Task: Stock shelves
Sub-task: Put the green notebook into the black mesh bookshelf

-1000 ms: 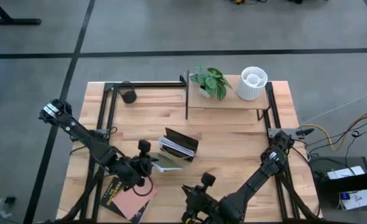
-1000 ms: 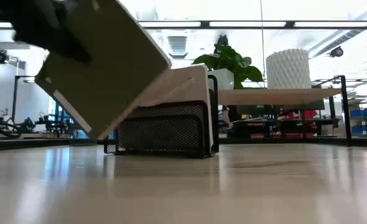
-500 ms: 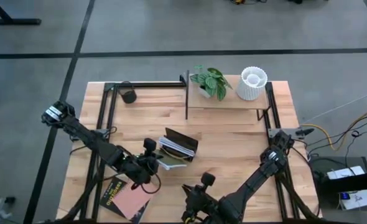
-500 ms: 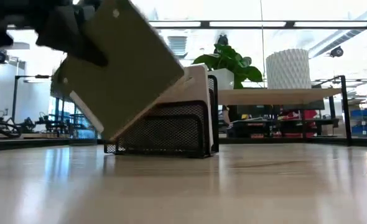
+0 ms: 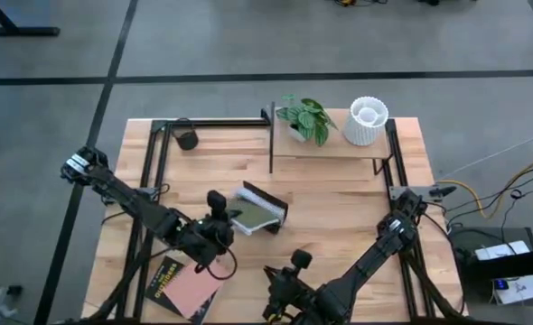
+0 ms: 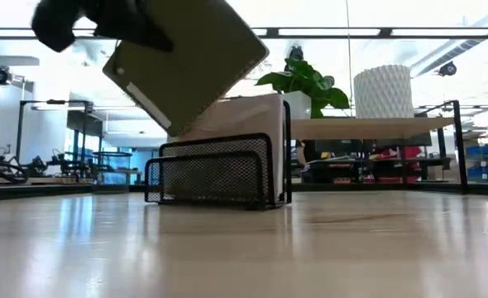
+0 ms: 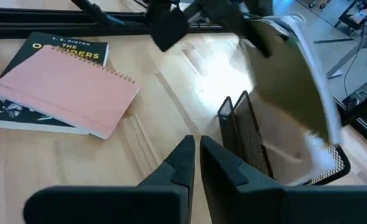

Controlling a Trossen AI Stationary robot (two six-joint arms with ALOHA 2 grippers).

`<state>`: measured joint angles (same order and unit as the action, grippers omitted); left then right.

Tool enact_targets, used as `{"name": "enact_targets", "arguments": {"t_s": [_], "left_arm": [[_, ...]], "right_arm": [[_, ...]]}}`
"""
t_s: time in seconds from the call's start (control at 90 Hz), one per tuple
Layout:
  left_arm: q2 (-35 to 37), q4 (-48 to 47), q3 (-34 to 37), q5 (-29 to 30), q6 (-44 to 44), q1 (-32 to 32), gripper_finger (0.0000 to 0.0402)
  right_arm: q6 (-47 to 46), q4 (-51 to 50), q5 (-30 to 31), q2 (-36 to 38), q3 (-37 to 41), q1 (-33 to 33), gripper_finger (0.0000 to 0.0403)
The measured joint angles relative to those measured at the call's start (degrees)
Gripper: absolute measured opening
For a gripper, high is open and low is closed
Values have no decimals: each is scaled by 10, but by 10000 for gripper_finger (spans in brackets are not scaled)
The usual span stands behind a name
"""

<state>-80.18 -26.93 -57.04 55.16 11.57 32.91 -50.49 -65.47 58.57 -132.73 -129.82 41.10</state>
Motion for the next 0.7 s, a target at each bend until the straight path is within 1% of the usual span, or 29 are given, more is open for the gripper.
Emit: {"name": "enact_targets", "arguments": {"t_s": [0.378, 0.533, 0.7], "left_arm": [[-6, 6, 1, -3, 14, -1, 20], [-25, 5, 1, -25, 15, -1, 20], [-54, 3, 1, -26, 18, -1, 20]], "right_arm": [[1, 1, 0, 0, 0, -1, 9], [1, 2, 0, 0, 1, -2, 9], [0, 2, 0, 0, 7, -1, 8]]}}
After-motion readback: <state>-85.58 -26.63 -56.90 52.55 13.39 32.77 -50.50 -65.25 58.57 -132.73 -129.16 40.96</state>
